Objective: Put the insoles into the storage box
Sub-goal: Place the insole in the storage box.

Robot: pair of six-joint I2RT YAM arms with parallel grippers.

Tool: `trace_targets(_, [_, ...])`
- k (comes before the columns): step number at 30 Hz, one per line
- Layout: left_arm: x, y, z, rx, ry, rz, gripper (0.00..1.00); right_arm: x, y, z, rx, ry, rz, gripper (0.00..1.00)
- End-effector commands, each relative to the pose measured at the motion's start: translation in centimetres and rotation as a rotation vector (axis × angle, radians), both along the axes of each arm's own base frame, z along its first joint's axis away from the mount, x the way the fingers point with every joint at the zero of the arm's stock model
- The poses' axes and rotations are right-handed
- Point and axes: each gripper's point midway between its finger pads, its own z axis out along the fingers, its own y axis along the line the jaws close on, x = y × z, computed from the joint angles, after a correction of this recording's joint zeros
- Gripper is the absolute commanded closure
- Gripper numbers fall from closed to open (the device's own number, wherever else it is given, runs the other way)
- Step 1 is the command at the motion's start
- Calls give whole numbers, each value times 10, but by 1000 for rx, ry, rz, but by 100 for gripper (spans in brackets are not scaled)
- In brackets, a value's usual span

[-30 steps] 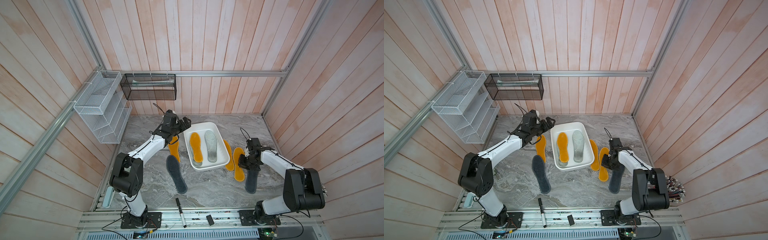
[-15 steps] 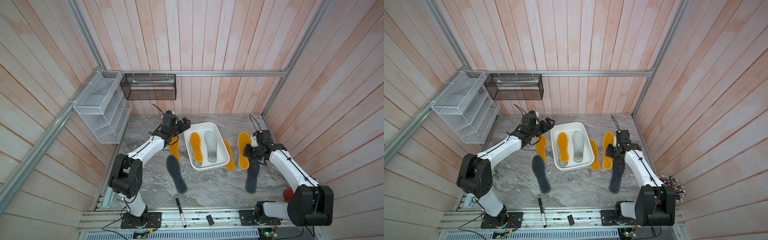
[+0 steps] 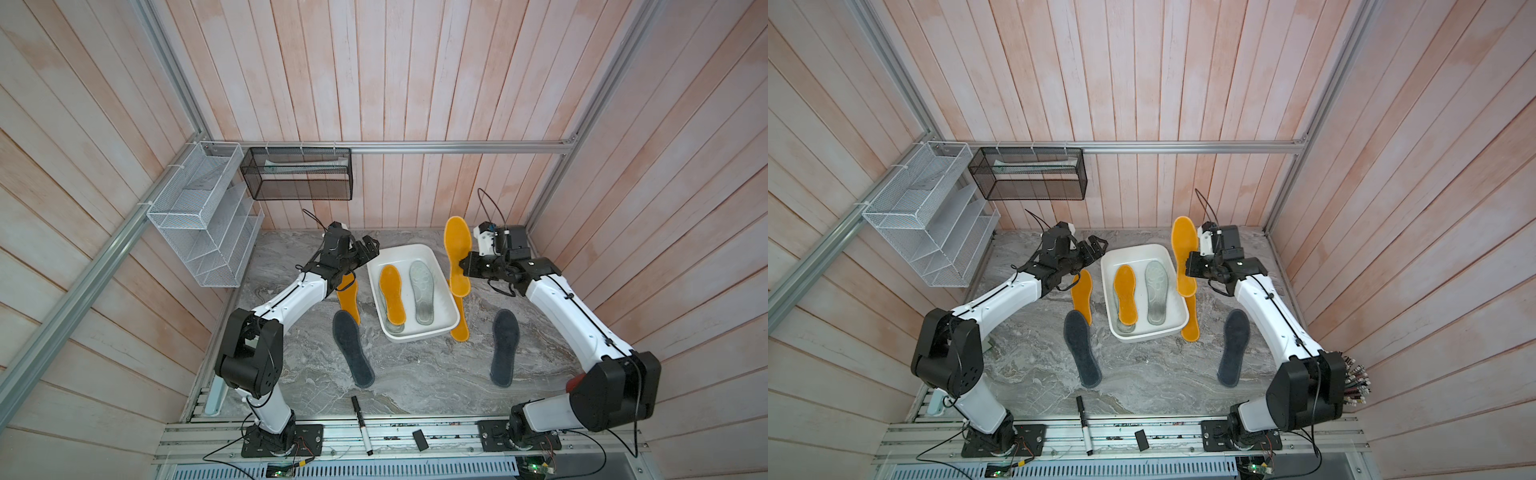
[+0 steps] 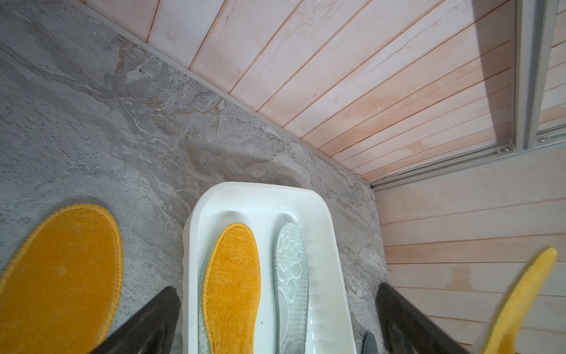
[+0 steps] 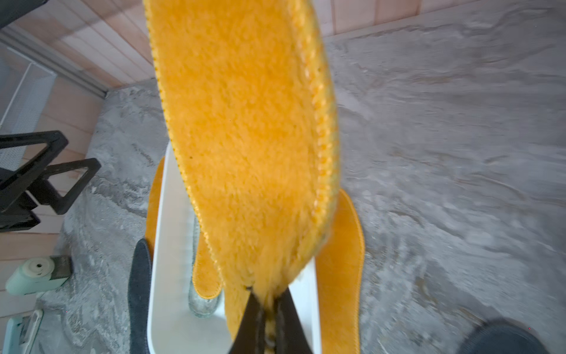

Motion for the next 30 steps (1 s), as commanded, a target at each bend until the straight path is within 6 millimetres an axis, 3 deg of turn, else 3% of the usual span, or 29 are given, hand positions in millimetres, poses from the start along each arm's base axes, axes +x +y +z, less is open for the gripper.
trace_targets(1, [-3, 6, 10, -5, -26, 20, 0, 7, 37, -5, 71, 29, 29, 100])
trace_targets(6, [-5, 10, 11, 0, -28, 32, 0, 6, 63, -44, 98, 164, 57, 100])
trace_targets(10, [-5, 14, 11, 0, -27, 40, 0, 4, 67, -77, 72, 267, 54, 100])
trace_targets(15, [-7, 17, 8, 6, -19, 45, 0, 6, 69, -102, 69, 332, 37, 100])
trace_targets(30, [-9, 29, 7, 8, -17, 72, 0, 13, 66, -149, -36, 425, 26, 100])
